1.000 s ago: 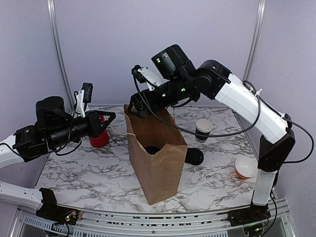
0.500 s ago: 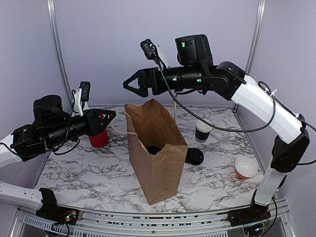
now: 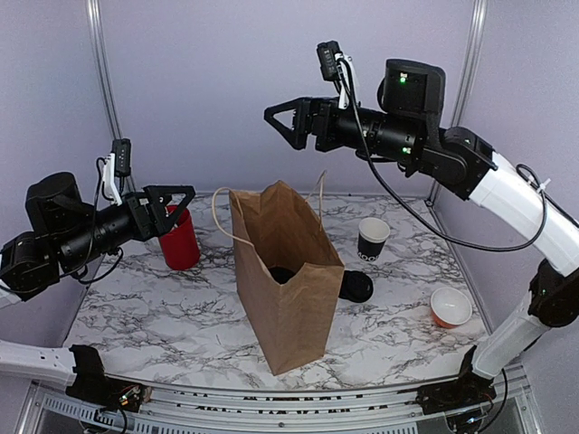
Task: Pack the takeout coffee
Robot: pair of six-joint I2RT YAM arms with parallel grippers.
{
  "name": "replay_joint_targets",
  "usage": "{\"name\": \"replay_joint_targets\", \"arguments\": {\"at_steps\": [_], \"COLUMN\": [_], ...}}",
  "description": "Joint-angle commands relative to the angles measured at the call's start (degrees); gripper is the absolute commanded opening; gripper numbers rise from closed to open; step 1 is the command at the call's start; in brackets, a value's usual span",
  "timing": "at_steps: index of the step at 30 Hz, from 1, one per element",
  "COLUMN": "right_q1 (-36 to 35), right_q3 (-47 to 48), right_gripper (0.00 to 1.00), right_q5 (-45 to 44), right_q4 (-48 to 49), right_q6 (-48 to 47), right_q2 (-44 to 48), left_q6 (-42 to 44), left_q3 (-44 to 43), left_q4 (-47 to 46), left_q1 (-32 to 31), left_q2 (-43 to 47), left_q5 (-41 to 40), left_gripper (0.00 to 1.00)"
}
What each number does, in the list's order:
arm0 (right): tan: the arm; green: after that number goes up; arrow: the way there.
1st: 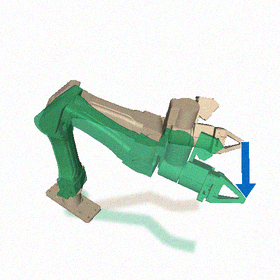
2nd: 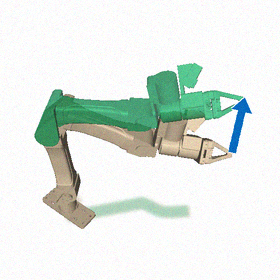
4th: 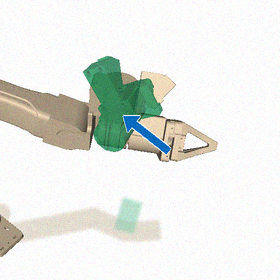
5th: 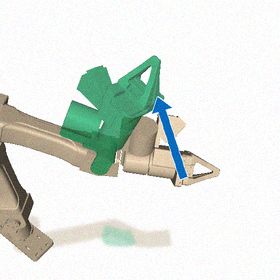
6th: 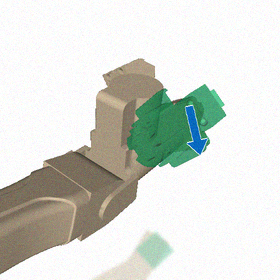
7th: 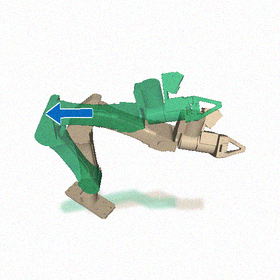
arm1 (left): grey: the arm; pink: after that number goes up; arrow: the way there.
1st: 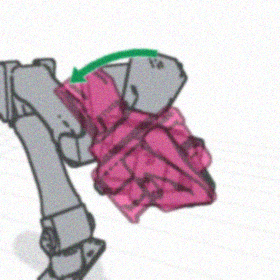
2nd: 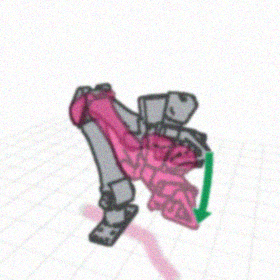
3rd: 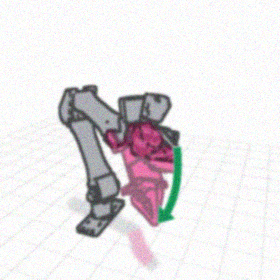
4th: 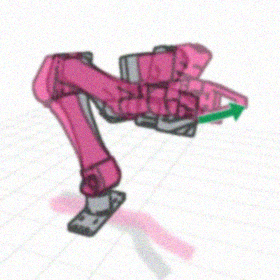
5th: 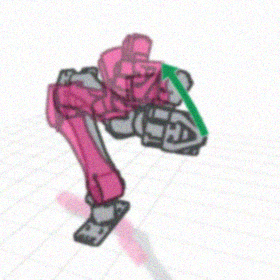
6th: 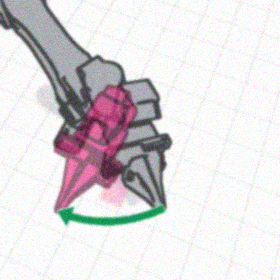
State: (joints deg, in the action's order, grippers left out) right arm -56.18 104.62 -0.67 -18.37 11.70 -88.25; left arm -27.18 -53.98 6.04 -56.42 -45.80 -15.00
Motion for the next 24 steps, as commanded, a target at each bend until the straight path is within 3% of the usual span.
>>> {"name": "replay_joint_targets", "arguments": {"at_steps": [1, 8, 15, 24], "right_q1": [1.6, 7.2, 13.4, 15.7], "right_q3": [-3.3, -9.9, -14.8, -21.1], "right_gripper": [0.93, 0.94, 0.94, 0.93], "right_q5": [-8.1, -8.7, -6.9, -5.7], "right_q4": [4.0, 2.7, -0.6, -0.9], "right_q6": [-1.3, 2.2, 6.3, 8.6], "right_q2": [4.1, 8.6, 11.8, 15.3], "left_q6": [0.3, -6.4, -7.7, -7.3], "left_q3": [-2.0, -7.0, -11.4, -13.8], "left_q4": [2.4, 16.0, 22.1, 22.3], "left_q1": [-0.1, 2.3, 15.2, 33.1], "left_q2": [0.7, -4.4, -10.4, -17.2], "left_q5": [-5.1, -19.5, -10.4, -0.2], "left_gripper": [0.94, 0.96, 0.95, 0.90]}}
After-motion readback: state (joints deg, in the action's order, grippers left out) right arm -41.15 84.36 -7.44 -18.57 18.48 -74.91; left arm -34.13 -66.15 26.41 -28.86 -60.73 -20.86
